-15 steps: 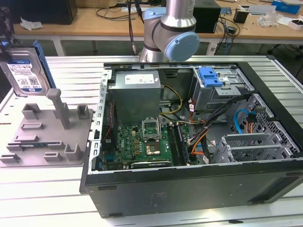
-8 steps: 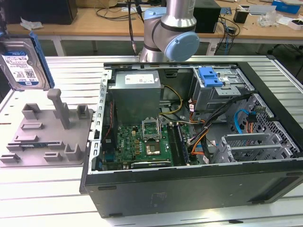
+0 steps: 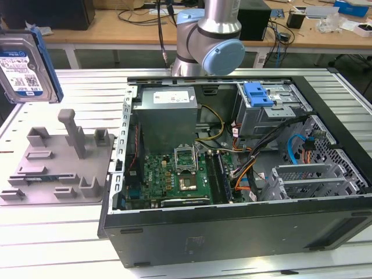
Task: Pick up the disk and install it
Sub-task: 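Pick up the disk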
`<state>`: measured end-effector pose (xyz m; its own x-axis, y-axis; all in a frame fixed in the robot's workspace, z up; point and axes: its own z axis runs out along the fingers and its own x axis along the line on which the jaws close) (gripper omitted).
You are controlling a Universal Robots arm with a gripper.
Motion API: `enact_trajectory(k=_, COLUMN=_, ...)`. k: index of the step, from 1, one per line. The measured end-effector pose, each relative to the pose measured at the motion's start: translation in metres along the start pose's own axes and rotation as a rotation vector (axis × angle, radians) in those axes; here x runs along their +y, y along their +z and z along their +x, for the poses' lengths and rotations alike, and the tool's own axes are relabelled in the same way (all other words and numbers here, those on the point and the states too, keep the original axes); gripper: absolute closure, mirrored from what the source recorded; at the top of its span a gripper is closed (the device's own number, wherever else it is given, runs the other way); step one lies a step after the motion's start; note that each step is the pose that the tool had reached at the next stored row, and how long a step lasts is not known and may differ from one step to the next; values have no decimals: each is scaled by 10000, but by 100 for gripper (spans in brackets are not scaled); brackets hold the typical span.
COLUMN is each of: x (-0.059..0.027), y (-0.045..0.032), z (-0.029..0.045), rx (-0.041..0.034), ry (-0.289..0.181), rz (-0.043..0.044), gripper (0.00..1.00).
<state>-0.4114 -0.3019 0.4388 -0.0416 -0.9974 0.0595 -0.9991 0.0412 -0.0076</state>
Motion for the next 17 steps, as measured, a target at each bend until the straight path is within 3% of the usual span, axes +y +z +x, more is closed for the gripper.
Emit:
enact_trajectory(k=5, x=-1, y=-143, z=9, rx=-1, ry=0, rz=0, gripper=63)
enact_trajectory(k=12, x=-4, y=-405, z=28, rx=-8, ry=0, rz=0, gripper=63)
enact_trajectory(k=17, x=-6, y=-529, z=38, rx=-13, ry=0, rz=-1, gripper=63)
